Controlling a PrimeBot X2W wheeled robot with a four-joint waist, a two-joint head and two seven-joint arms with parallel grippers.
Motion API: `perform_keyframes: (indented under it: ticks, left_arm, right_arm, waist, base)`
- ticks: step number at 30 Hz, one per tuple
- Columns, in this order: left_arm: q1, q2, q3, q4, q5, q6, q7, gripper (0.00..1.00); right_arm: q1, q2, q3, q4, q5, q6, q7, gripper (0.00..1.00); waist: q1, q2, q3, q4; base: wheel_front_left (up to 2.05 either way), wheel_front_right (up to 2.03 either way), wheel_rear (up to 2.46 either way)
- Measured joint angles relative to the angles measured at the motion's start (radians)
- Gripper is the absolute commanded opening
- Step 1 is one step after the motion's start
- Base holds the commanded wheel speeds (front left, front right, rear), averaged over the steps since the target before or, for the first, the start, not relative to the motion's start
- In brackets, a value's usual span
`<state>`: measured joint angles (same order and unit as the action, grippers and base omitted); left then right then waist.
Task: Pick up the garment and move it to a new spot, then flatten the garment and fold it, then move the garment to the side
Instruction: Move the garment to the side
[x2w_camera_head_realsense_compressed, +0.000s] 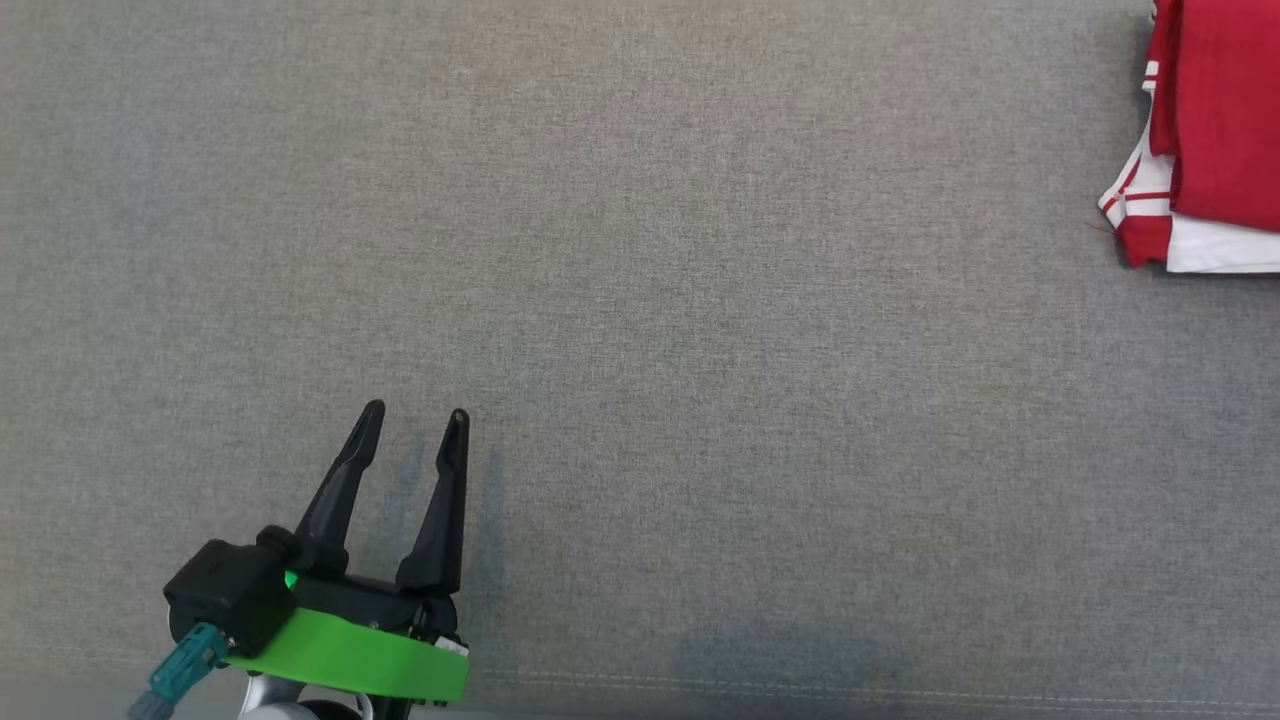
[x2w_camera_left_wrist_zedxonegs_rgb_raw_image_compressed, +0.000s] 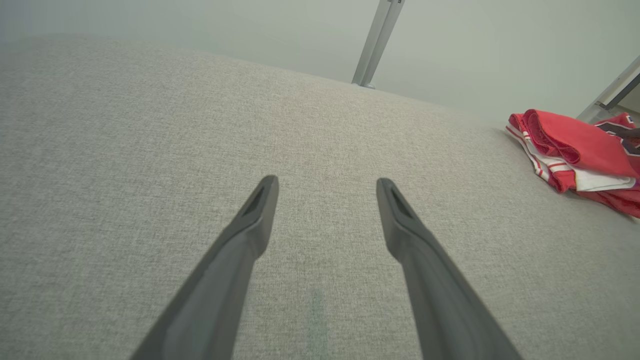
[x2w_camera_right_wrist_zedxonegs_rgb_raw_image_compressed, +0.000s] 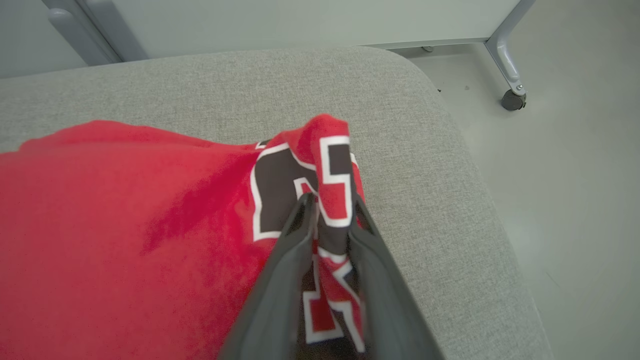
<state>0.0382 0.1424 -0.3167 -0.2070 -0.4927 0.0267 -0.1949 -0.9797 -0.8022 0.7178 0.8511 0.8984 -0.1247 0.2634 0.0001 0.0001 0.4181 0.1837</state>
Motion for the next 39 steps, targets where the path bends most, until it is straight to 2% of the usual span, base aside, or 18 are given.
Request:
perform_keyframes:
  ticks: [1,4,12,20,26,31,39]
  left_arm:
    - [-0.004,0.0,0.002,0.0,0.004,0.0,0.0,1.0]
    - [-0.01,0.0,0.007,0.0,0.006,0.0,0.0,1.0]
    - [-0.015,0.007,0.014,-0.001,0.008,0.001,0.0,1.0]
    - [-0.019,0.008,0.014,0.01,0.009,0.004,0.0,1.0]
    - [-0.028,0.008,0.014,0.038,0.009,0.003,-0.001,1.0]
    - [-0.044,0.002,0.028,0.066,0.004,0.004,-0.004,1.0]
    - [-0.078,-0.04,0.062,0.12,-0.038,0.023,-0.016,1.0]
  right_arm:
    - [-0.001,0.008,0.0,0.013,-0.006,0.0,-0.009,0.6]
    - [-0.001,0.024,-0.009,0.058,-0.021,0.0,-0.035,1.0]
    - [-0.02,0.027,-0.041,0.151,-0.061,0.0,-0.114,1.0]
    - [-0.021,0.1,-0.053,0.187,-0.068,0.0,-0.188,1.0]
    - [-0.054,0.135,-0.033,0.132,-0.112,0.0,-0.289,1.0]
    - [-0.078,0.199,-0.02,0.075,-0.126,0.0,-0.37,1.0]
    - [-0.033,0.287,-0.039,0.044,-0.103,0.01,-0.498,1.0]
  waist:
    - [0.0,0.0,0.008,0.0]
    - [0.0,0.0,0.023,-0.006]
    - [-0.0001,0.0,0.031,-0.037]
    - [-0.0001,0.0,0.016,-0.065]
    - [-0.0001,0.0,-0.022,-0.088]
    - [-0.0001,0.0,-0.069,-0.114]
    - [-0.0001,0.0,-0.166,-0.159]
  base:
    - [0.0,0.0,0.0]
    - [0.0,0.0,0.0]
    - [0.0,0.0,0.0]
    - [0.0,0.0,0.0]
    - [0.0,0.0,0.0]
    - [0.0,0.0,0.0]
    - [0.0,0.0,0.0]
